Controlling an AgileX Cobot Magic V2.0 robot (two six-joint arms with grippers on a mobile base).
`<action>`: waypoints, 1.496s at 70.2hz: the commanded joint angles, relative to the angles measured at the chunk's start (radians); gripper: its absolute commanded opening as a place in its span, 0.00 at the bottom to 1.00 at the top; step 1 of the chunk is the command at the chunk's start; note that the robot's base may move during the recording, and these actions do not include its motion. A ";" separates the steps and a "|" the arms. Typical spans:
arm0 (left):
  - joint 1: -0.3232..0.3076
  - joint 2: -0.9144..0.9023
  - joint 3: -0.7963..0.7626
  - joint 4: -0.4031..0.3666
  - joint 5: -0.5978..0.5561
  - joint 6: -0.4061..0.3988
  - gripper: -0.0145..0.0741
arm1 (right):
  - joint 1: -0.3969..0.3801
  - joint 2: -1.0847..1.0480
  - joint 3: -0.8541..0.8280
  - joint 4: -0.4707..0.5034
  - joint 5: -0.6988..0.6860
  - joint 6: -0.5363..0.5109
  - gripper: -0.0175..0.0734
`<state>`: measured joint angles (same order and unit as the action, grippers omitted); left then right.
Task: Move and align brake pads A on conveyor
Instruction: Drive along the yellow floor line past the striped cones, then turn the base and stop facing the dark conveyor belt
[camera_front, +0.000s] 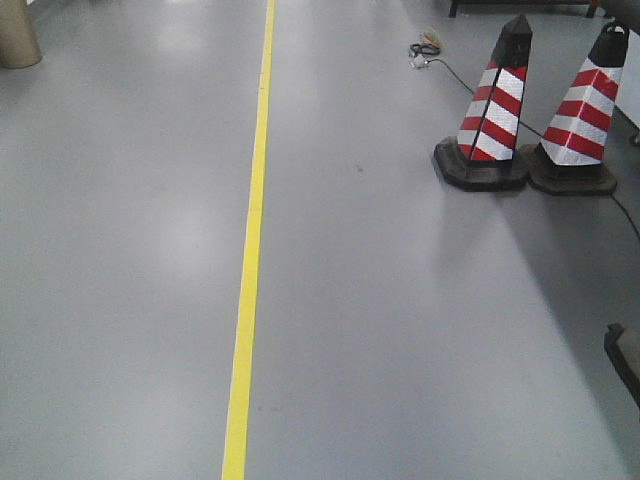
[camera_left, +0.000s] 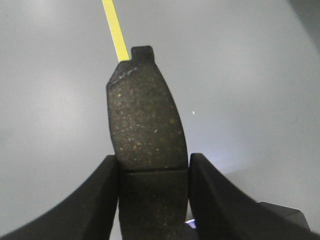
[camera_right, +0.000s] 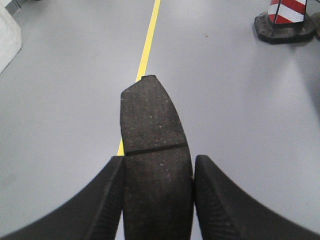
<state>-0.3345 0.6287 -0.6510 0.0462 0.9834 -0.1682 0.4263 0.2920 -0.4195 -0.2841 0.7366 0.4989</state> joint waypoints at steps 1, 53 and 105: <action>-0.006 0.003 -0.029 0.003 -0.065 -0.011 0.16 | -0.005 0.008 -0.029 -0.027 -0.088 -0.007 0.24; -0.006 0.003 -0.029 0.003 -0.064 -0.011 0.16 | -0.005 0.008 -0.029 -0.027 -0.088 -0.007 0.24; -0.006 0.003 -0.029 0.003 -0.066 -0.011 0.16 | -0.005 0.008 -0.029 -0.027 -0.088 -0.007 0.24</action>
<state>-0.3345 0.6279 -0.6510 0.0462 0.9834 -0.1682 0.4263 0.2920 -0.4195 -0.2841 0.7378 0.4989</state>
